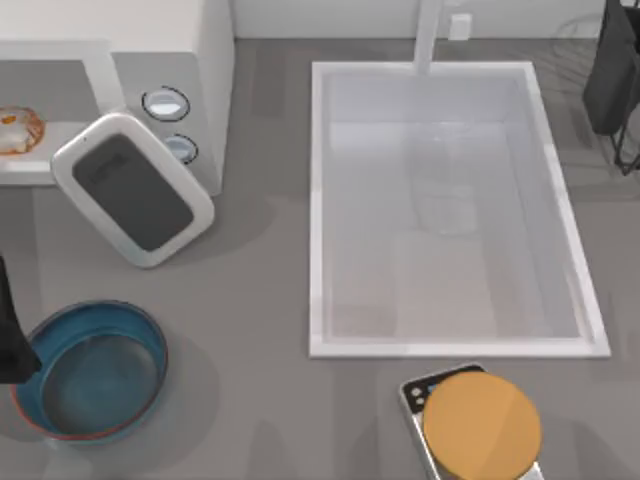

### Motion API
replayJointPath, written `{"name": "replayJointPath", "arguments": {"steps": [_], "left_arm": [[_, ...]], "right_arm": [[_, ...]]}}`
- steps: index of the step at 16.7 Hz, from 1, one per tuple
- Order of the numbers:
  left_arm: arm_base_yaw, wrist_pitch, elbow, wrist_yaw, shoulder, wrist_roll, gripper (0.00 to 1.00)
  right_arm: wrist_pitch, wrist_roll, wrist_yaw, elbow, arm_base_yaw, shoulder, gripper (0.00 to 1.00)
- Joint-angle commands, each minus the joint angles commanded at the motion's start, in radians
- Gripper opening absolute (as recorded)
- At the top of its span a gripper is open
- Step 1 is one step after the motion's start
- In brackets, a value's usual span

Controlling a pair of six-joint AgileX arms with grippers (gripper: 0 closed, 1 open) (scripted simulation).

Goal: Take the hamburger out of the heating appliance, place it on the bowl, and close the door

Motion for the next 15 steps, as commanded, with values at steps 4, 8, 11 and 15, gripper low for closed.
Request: {"name": "replayJointPath", "arguments": {"steps": [4, 8, 11, 15], "left_arm": [[0.010, 0.026, 0.026, 0.003, 0.054, 0.002, 1.00], [0.043, 0.119, 0.119, 0.015, 0.253, 0.008, 1.00], [0.076, 0.223, 0.220, 0.029, 0.477, 0.014, 1.00], [0.123, 0.390, 0.380, 0.054, 0.844, 0.025, 1.00]], "right_arm": [[0.000, 0.000, 0.000, 0.000, 0.000, 0.000, 1.00], [0.000, 0.000, 0.000, 0.000, 0.000, 0.000, 1.00], [0.000, 0.000, 0.000, 0.000, 0.000, 0.000, 1.00], [0.000, 0.000, 0.000, 0.000, 0.000, 0.000, 1.00]]}}
